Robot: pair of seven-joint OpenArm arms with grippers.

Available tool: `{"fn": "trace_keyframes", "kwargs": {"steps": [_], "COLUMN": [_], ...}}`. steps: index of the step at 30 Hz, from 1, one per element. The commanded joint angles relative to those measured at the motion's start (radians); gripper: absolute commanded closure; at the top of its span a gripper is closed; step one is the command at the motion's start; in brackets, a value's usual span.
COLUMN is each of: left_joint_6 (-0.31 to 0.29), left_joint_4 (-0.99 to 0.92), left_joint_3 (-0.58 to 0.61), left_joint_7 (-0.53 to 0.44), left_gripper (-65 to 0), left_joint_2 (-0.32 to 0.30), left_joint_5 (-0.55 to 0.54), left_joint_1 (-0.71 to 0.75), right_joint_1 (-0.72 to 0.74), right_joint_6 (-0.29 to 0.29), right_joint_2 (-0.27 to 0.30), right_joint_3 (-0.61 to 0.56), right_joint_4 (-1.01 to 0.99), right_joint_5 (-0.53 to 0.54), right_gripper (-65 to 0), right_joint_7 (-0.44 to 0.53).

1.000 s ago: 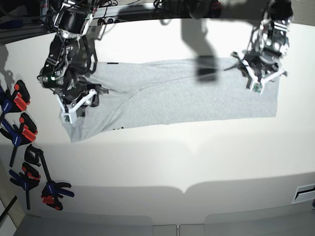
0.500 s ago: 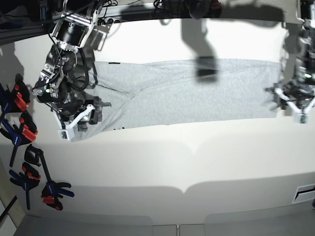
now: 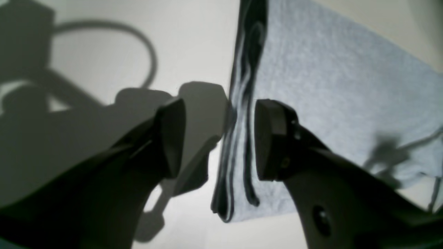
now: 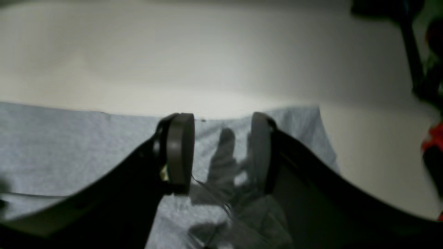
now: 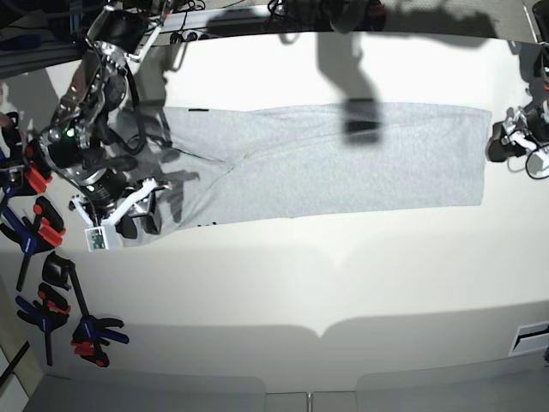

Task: Fold the T-shirt properly
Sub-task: 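Release the strip and reposition both grippers along its ends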

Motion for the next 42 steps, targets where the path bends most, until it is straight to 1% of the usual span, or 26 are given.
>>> {"fn": "trace_keyframes", "kwargs": {"steps": [1,5,9,10,12,14,16,19,21,22,23,24,25,26,30,32,34,36,37,38,42], "left_joint_6": [-0.013,-0.014,-0.016,-0.02,-0.056,-0.065,-0.065,-0.065,-0.065,-0.058,-0.032,-0.005,0.018,0.031,0.031,0.031,0.031,0.034,0.054,0.09,0.256], "left_joint_4": [0.002,-0.023,-0.025,-0.025,-0.024,-0.024,-0.024,-0.024,-0.024,-0.024,-0.024,-0.024,-0.023,-0.023,-0.021,-0.011,0.018,0.071,0.103,0.137,0.283], "left_joint_3": [-0.009,-0.009,-0.009,-0.009,-0.009,-0.009,-0.009,-0.011,-0.011,-0.012,-0.012,-0.012,-0.013,-0.013,-0.018,-0.029,-0.033,-0.037,-0.039,-0.04,-0.04], "left_joint_7": [-0.018,-0.018,-0.011,-0.002,0.034,0.078,0.087,0.082,0.045,0.01,-0.026,-0.056,-0.069,-0.069,0.01,0.032,0.035,0.034,0.034,0.032,0.003], "left_gripper": [-29.7,-29.7,-29.7,-29.7,-29.7,-29.7,-29.7,-29.2,-26.0,-22.5,-17.6,-10.9,-2.7,0.0,0.0,0.0,0.0,0.0,0.0,0.0,0.0], "left_joint_2": [-0.02,0.024,0.096,0.112,0.14,0.157,0.158,0.141,0.122,0.112,0.101,0.09,0.081,0.072,0.04,0.029,0.013,-0.004,-0.013,-0.021,-0.048], "left_joint_5": [-0.021,-0.019,-0.018,-0.015,-0.003,-0.004,-0.004,-0.004,-0.004,-0.004,-0.004,-0.005,-0.004,-0.003,-0.004,-0.004,0.005,0.058,0.098,0.141,0.327], "left_joint_1": [-0.013,-0.013,-0.013,-0.013,-0.014,-0.013,-0.013,-0.014,-0.013,-0.013,-0.014,-0.014,-0.018,-0.025,-0.065,-0.083,-0.089,-0.088,-0.089,-0.089,-0.089], "right_joint_1": [0.008,-0.027,-0.051,-0.056,-0.056,-0.056,-0.056,-0.056,-0.056,-0.056,-0.056,-0.056,-0.056,-0.056,-0.056,-0.056,-0.056,-0.056,-0.056,-0.056,-0.056], "right_joint_6": [0.008,0.008,0.008,0.008,0.008,0.008,0.008,0.008,0.008,0.008,0.008,0.008,0.008,0.008,0.008,0.008,0.008,0.008,0.008,0.008,0.008], "right_joint_2": [0.011,0.003,0.003,0.003,0.003,0.004,0.003,0.003,0.003,0.003,0.003,0.003,0.003,0.003,0.003,0.003,0.003,0.003,0.003,0.003,0.003], "right_joint_3": [0.002,0.002,0.002,0.002,0.002,0.002,0.002,0.002,0.002,0.002,0.002,0.002,0.002,0.002,0.002,0.002,0.002,0.002,0.002,0.002,0.002], "right_joint_4": [0.035,0.103,0.148,0.159,0.172,0.177,0.177,0.177,0.177,0.177,0.177,0.177,0.176,0.177,0.177,0.177,0.177,0.177,0.177,0.177,0.177], "right_joint_5": [0.023,0.026,0.026,0.026,0.026,0.026,0.026,0.027,0.032,0.033,0.033,0.033,0.033,0.033,0.033,0.033,0.032,0.033,0.033,0.033,0.033], "right_gripper": [-25.9,-25.9,-25.9,-25.9,-25.9,-25.9,-25.9,-25.9,-25.9,-25.9,-25.9,-25.9,-25.9,-25.9,-25.9,-25.9,-25.9,-25.9,-25.9,-25.9,-25.9], "right_joint_7": [0.014,0.012,0.004,0.001,-0.014,-0.014,-0.013,-0.013,-0.014,-0.014,-0.014,-0.014,-0.014,-0.014,-0.014,-0.014,-0.015,-0.017,-0.019,-0.022,-0.024]}}
